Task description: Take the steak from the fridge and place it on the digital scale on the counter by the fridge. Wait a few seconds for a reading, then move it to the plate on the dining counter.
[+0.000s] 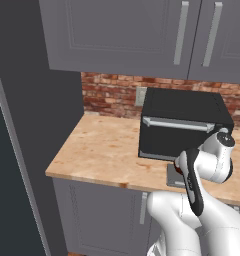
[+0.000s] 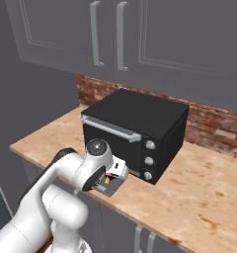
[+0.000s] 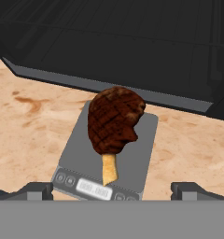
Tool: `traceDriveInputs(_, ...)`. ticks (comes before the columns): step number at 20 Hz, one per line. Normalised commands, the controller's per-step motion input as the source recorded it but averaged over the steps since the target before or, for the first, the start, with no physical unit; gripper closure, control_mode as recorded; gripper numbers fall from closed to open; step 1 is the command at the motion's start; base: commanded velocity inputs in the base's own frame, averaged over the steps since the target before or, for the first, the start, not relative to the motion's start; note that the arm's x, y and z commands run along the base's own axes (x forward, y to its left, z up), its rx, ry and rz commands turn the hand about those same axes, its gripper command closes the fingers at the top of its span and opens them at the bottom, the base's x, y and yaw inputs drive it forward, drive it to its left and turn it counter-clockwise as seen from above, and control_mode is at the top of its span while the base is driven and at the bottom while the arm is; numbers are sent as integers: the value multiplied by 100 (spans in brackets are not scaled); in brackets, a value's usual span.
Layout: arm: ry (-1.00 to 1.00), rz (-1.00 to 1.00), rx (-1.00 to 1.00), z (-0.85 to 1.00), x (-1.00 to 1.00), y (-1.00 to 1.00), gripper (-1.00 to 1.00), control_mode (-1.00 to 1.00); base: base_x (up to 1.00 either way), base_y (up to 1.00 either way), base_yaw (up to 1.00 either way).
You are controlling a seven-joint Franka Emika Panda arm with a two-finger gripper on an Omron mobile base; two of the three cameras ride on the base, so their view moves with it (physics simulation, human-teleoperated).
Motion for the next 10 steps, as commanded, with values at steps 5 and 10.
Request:
traceDriveInputs(5, 0, 0, 0, 0, 0, 0, -100, -100, 0, 0, 0)
traceDriveInputs(10, 0, 0, 0, 0, 0, 0, -100, -100, 0, 0, 0)
